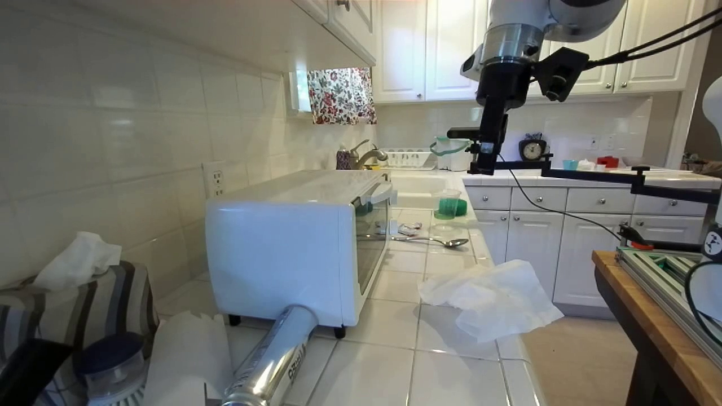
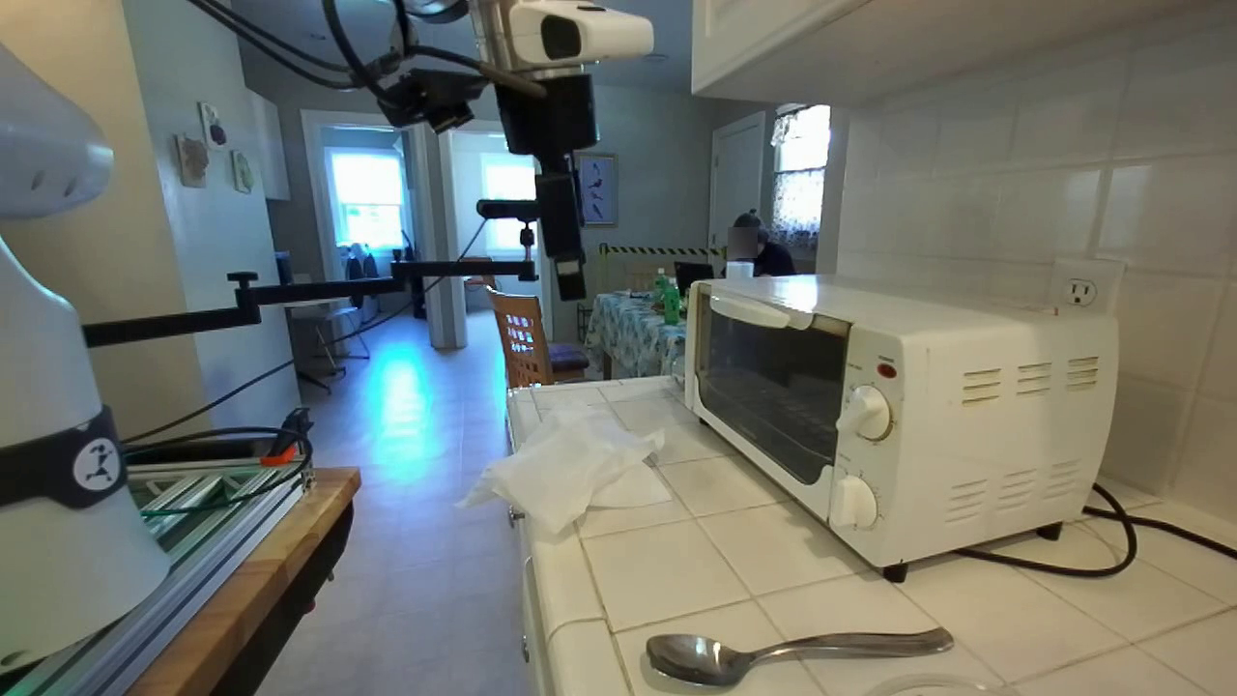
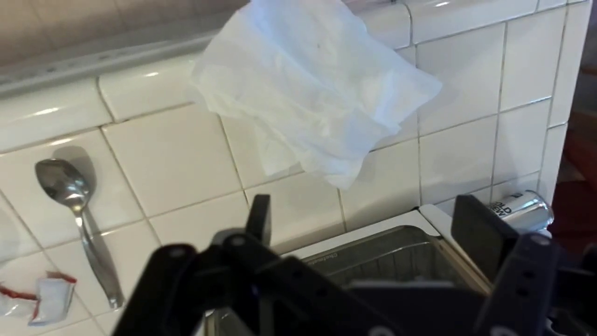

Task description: Use the paper towel to wipe the cabinet door

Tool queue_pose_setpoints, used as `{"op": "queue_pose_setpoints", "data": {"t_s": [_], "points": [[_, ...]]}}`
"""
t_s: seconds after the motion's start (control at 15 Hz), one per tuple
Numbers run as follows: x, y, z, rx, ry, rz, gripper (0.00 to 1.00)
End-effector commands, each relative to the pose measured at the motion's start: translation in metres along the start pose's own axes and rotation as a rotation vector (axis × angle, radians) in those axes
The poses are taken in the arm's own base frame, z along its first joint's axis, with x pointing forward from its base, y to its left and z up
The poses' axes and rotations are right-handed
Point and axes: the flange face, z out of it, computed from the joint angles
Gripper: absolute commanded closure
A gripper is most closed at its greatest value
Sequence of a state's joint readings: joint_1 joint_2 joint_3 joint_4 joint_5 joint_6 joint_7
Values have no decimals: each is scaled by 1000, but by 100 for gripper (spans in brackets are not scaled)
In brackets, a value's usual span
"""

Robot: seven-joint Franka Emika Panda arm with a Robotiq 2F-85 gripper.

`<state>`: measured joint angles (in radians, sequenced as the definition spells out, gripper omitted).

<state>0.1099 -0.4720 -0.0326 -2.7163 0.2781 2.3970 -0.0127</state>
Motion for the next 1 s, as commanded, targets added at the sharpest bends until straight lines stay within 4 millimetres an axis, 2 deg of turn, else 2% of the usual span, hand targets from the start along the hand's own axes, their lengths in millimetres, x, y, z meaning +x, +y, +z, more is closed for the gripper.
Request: {"op": "queue_pose_setpoints", "data": {"t_s": [0.0,0.2,0.33,0.8,0.93], "points": [[1,0,-1,0,1,0,0],[1,1,-8,3,15,-11,0],[0,3,0,-8,9,-57,0],[-10,5,62,-44,-121,-217,0],[-9,7,79,-126,-146,-281,0]]}}
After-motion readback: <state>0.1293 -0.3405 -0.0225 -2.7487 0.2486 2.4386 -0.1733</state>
